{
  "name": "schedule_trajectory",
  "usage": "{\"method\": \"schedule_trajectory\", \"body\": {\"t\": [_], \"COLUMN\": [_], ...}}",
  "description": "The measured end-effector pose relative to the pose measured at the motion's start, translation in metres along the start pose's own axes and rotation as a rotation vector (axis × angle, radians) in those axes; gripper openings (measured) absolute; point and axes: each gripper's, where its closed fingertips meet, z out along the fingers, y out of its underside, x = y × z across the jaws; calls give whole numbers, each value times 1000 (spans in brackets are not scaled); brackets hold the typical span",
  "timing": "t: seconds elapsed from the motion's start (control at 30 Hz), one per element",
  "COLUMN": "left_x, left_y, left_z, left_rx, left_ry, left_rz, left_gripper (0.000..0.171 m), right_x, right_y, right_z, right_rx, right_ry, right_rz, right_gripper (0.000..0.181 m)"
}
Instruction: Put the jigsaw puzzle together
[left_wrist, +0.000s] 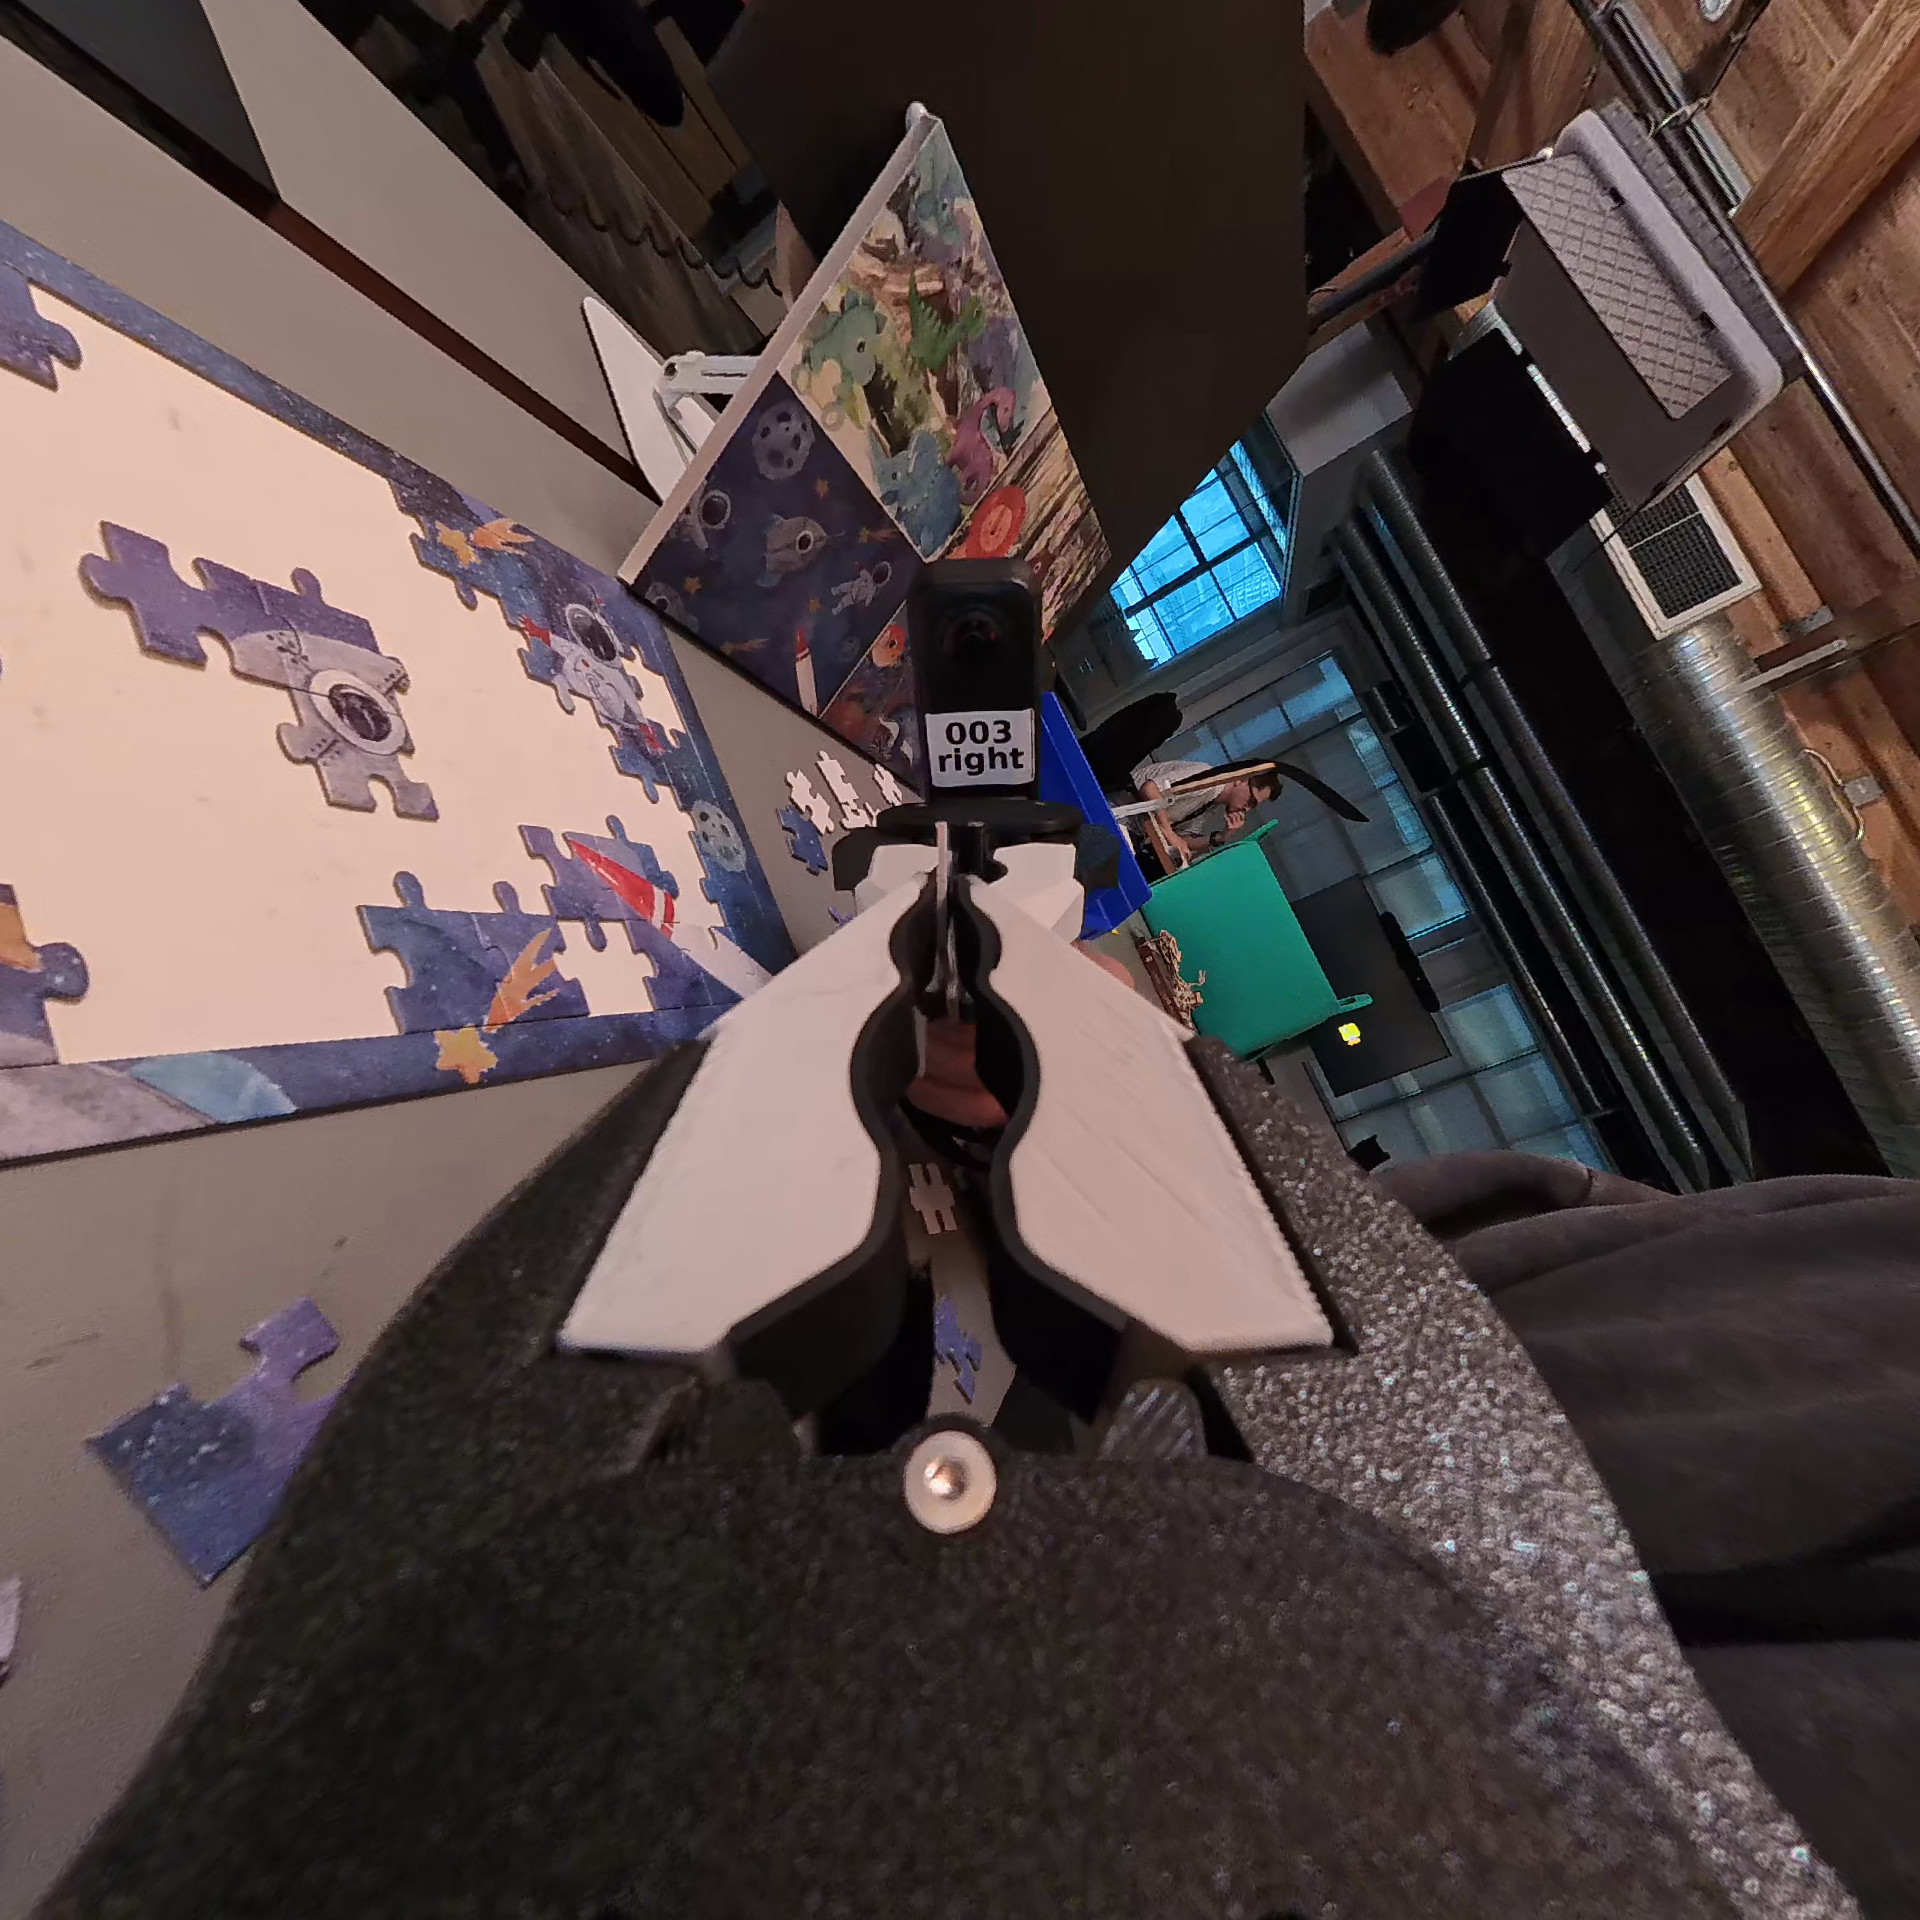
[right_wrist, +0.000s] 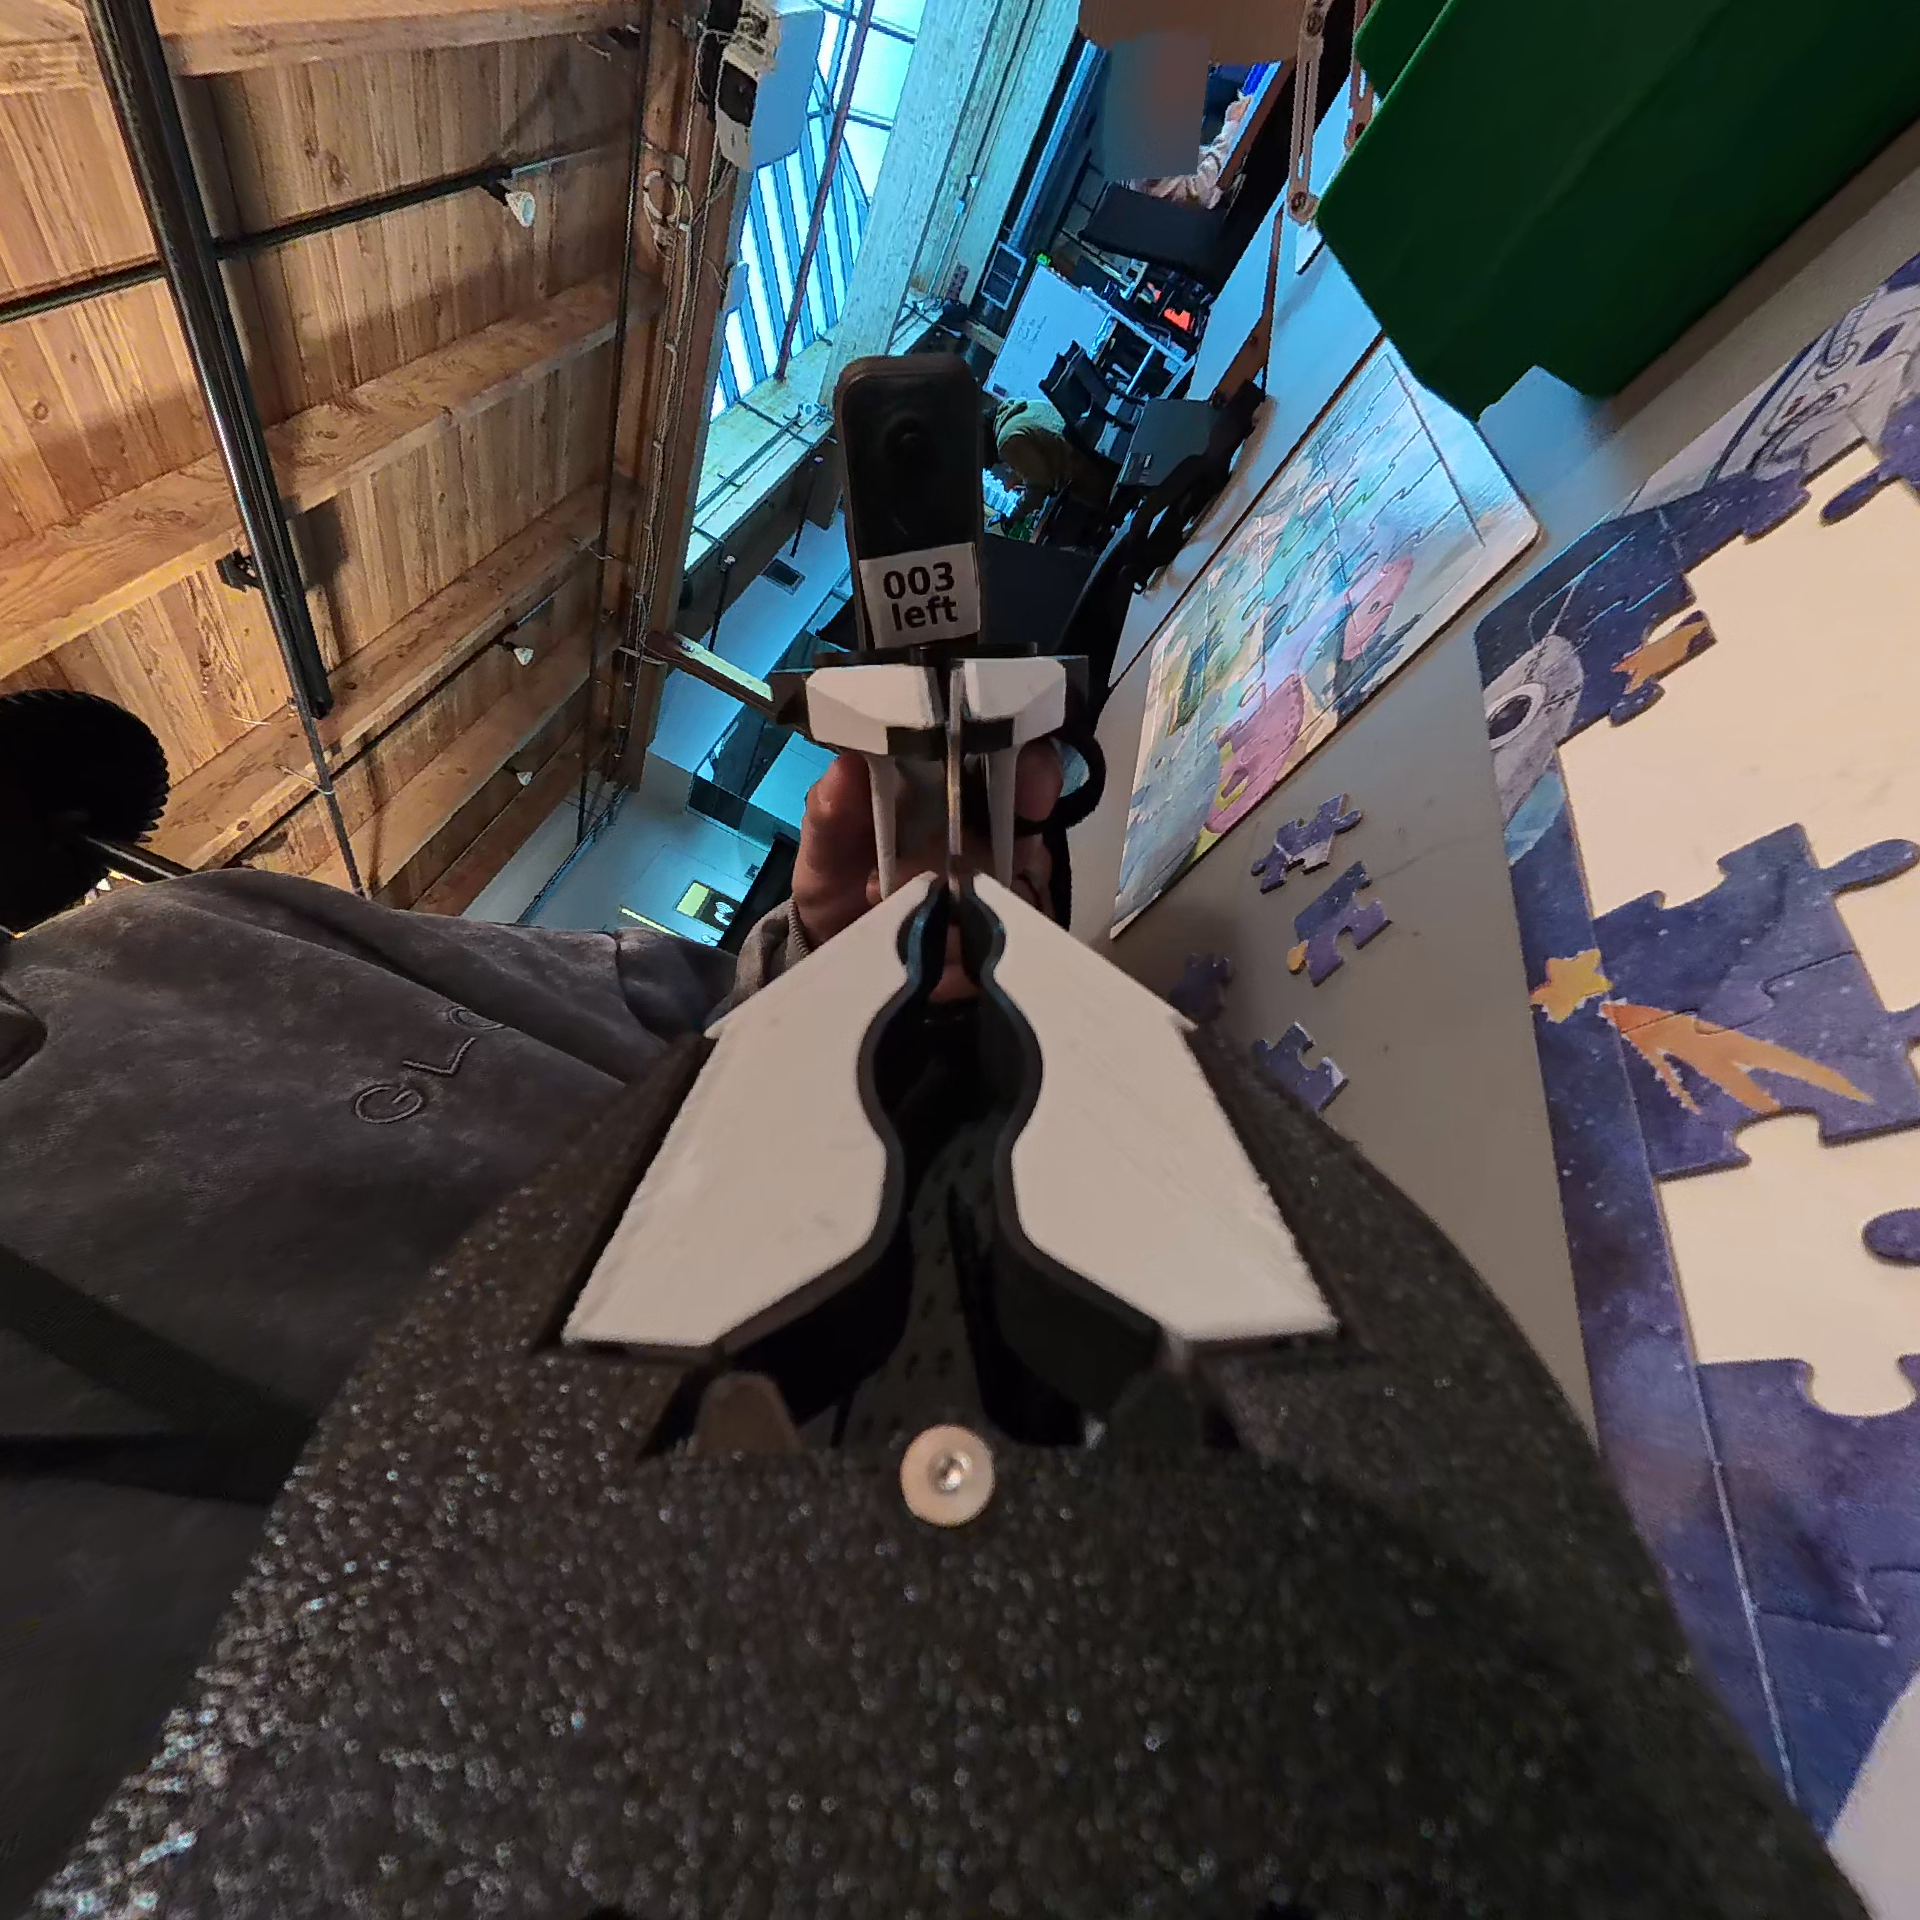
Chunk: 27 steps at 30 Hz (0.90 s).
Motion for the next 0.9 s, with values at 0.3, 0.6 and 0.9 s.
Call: {"method": "schedule_trajectory", "body": {"t": [0.3,0.6,0.9], "left_x": [-6,-3,-12], "left_y": [-12,-2,6], "left_z": [-14,-9,-15], "left_rx": [57,4,-46], "left_ry": [1,-10,-68], "left_rz": [-40,6,41], "left_gripper": [7,5,1], "right_x": [4,4,12], "right_y": [-5,-3,1], "right_z": [-5,-4,-2], "right_rx": [30,17,-5], "right_ry": [22,22,63], "right_rz": [3,2,3], "right_gripper": [1,1,2]}}
